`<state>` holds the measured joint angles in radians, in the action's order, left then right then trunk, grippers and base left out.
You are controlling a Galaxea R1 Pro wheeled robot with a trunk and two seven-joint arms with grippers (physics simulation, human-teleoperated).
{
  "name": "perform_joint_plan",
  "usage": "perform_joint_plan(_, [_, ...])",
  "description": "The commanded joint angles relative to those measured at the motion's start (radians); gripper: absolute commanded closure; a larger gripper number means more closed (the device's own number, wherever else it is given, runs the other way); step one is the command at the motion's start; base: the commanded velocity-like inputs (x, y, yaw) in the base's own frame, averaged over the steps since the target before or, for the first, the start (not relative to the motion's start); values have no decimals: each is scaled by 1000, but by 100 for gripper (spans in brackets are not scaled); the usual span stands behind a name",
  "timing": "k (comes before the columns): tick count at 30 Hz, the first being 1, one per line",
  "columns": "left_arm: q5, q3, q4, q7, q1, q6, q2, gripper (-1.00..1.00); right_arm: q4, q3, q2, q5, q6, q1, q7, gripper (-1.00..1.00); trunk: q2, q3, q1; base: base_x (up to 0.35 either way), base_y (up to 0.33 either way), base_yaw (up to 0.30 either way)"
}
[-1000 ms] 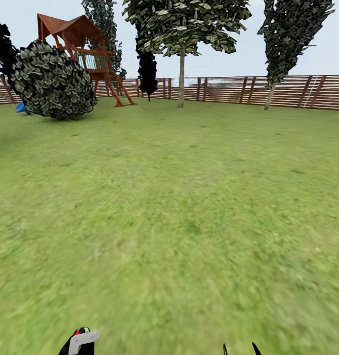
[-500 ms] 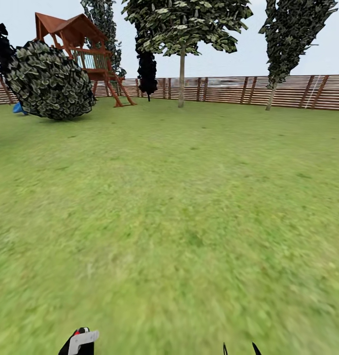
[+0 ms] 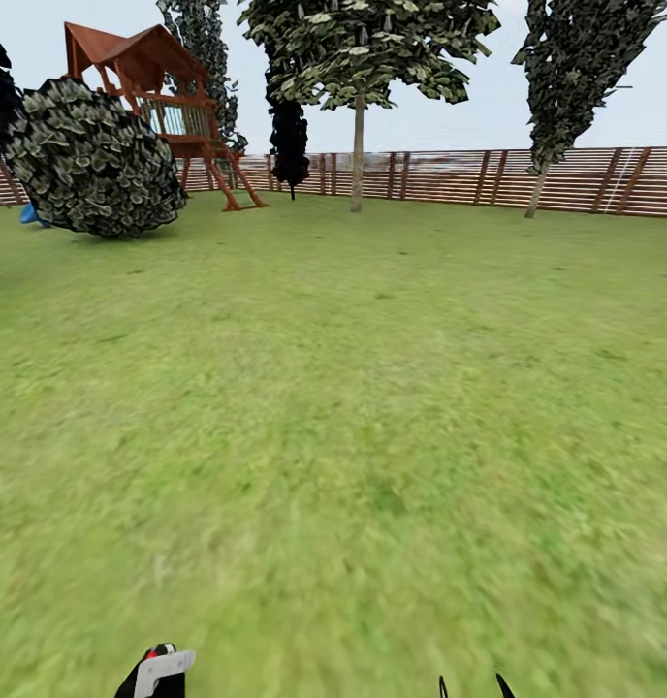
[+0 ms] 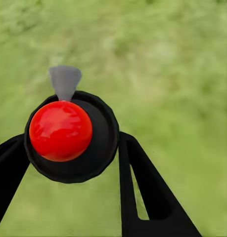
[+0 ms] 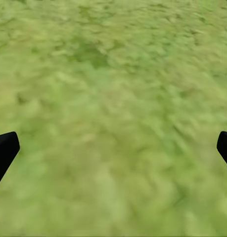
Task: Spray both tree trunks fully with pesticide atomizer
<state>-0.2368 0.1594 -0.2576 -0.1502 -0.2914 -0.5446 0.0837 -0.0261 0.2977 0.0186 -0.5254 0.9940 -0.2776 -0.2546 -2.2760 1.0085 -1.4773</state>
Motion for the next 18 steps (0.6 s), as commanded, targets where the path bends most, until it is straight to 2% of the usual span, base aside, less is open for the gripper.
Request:
perform_joint_plan(1, [0,0,0,0,0,0,0,100,0,0,0,0,0,0,0,-100,0,0,0,337,0,0])
perform_joint_plan(18, [2,0,0,0,0,0,-1,100,0,0,0,0,0,0,0,-100,0,0,0,336,0,0])
